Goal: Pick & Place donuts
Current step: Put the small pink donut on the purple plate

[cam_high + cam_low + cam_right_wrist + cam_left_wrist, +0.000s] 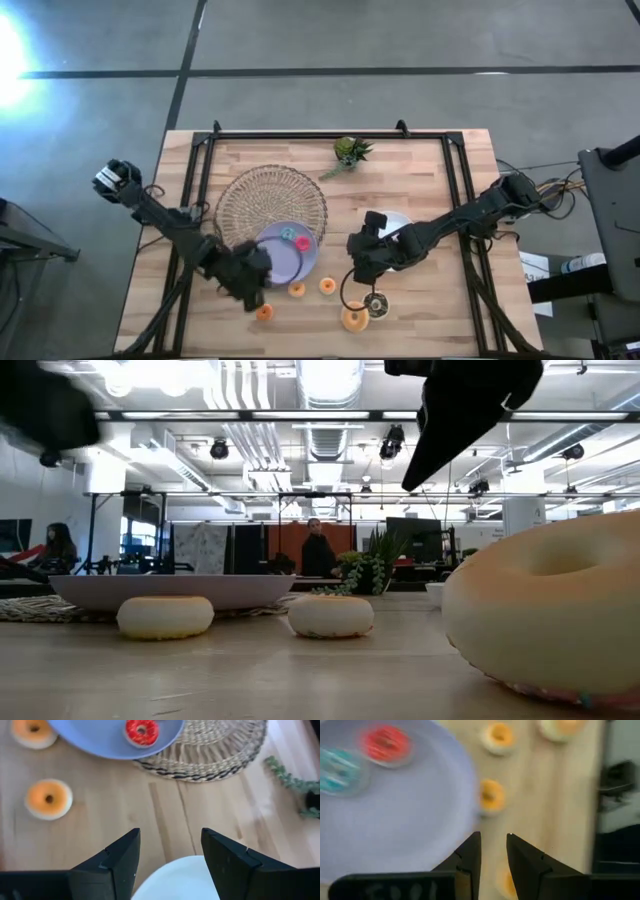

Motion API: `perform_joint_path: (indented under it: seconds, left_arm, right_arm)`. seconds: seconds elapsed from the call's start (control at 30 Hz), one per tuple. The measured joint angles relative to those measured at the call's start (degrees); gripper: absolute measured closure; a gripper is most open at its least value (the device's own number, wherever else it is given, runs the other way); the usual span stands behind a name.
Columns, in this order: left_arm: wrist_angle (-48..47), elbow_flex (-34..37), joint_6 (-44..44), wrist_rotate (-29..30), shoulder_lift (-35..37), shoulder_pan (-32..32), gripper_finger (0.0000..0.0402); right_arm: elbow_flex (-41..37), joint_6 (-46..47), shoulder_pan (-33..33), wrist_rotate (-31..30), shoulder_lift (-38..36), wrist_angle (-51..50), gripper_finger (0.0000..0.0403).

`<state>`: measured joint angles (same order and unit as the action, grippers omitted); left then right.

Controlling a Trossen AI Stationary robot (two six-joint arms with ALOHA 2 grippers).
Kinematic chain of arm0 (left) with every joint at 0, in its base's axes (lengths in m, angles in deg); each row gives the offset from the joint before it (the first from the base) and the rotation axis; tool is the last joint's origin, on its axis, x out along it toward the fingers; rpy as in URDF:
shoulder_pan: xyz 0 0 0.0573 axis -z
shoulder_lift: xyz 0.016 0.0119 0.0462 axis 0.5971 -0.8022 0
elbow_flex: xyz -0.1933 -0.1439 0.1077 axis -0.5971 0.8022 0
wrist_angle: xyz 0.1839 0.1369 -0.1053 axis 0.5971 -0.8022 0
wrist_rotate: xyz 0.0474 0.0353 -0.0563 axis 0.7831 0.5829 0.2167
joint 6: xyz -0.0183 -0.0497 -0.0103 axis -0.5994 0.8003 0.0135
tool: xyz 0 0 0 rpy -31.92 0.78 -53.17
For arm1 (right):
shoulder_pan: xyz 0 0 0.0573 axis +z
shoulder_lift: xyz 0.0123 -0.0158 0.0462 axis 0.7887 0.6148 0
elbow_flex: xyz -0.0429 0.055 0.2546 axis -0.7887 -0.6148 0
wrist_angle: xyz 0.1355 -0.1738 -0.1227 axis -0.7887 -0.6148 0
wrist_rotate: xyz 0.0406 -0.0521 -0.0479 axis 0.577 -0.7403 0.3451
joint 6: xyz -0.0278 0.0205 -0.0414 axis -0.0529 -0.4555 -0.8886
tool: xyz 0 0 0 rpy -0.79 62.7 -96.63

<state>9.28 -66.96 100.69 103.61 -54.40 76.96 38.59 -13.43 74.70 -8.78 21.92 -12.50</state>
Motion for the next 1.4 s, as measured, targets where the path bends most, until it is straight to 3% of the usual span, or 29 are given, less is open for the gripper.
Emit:
perform_joint_path:
  seconds: [0.13, 0.37, 0.67, 0.8, 0.93, 1.2, 1.4]
  left_arm:
    - [7.25, -0.14, 5.00, -3.67, -9.56, 7.08, 0.0335]
    - [-1.22, -14.35, 6.41, -4.14, -21.53, 8.78, 0.0330]
    - [-11.77, -23.38, 12.06, -3.68, -29.62, 10.51, 0.0233]
    - [-16.23, -25.84, 13.74, 1.03, -30.53, 10.44, 0.0203]
    - [-20.17, -27.52, 14.06, 4.05, -30.77, 10.47, 0.0202]
    - [-19.70, -26.60, 13.97, 2.70, -34.48, 10.75, 0.0214]
    - [-21.64, -26.23, 13.75, 3.19, -35.98, 10.42, 0.0261]
  right_arm:
    - [-0.04, -0.39, 0.00, 0.65, 0.00, 0.05, 0.0200]
    - [-0.11, -0.32, 0.00, 0.81, 0.00, 0.85, 0.0200]
    - [-0.49, -1.08, 0.00, 0.81, 0.00, 0.95, 0.0200]
    - [-1.39, -1.06, 0.00, 0.81, 0.00, 1.01, 0.0200]
    - [-2.73, -0.33, 0.00, 1.07, 0.01, 1.09, 0.0200]
    - [-5.58, 2.42, 0.09, 2.62, 0.02, 1.56, 0.0200]
    - [-6.56, 2.63, 0.09, 2.64, -0.52, 5.02, 0.0200]
